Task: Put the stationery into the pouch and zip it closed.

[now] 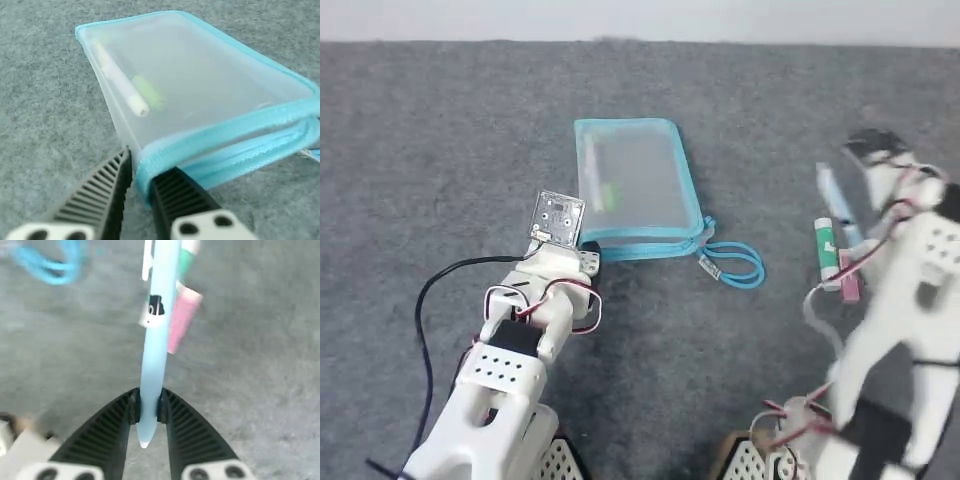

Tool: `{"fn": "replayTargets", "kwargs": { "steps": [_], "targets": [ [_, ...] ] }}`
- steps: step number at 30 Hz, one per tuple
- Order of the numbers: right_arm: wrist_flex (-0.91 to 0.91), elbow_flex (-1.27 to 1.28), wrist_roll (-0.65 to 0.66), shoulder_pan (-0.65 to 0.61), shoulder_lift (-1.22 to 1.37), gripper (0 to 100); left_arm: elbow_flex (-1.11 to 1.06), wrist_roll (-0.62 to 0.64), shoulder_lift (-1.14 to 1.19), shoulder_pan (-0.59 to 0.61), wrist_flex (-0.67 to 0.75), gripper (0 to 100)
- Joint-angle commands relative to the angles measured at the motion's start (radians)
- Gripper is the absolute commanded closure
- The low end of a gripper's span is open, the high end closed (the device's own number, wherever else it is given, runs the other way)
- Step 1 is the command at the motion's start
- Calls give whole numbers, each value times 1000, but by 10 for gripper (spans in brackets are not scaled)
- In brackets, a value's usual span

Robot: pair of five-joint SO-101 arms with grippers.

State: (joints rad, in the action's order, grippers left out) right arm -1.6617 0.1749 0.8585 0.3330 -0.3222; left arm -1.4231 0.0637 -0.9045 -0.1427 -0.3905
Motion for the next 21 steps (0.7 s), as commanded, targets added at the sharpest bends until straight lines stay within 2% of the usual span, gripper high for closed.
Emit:
{"fn": "replayTargets", "kwargs": {
  "steps": [1,8,11,13,21],
  "targets": [
    [-110,0,-21,-200,-211,992,15,-3,-6,2,23,988],
    [-125,296,-86,-625,-526,992,15,-3,-8,2,23,988],
    [-125,407,-100,-756,-584,992,15,-3,-8,2,23,988],
    [-110,436,-150,-789,-579,992,16,-3,-8,2,23,988],
    [30,436,-270,-796,-437,992,16,-3,-8,2,23,988]
  ]
}}
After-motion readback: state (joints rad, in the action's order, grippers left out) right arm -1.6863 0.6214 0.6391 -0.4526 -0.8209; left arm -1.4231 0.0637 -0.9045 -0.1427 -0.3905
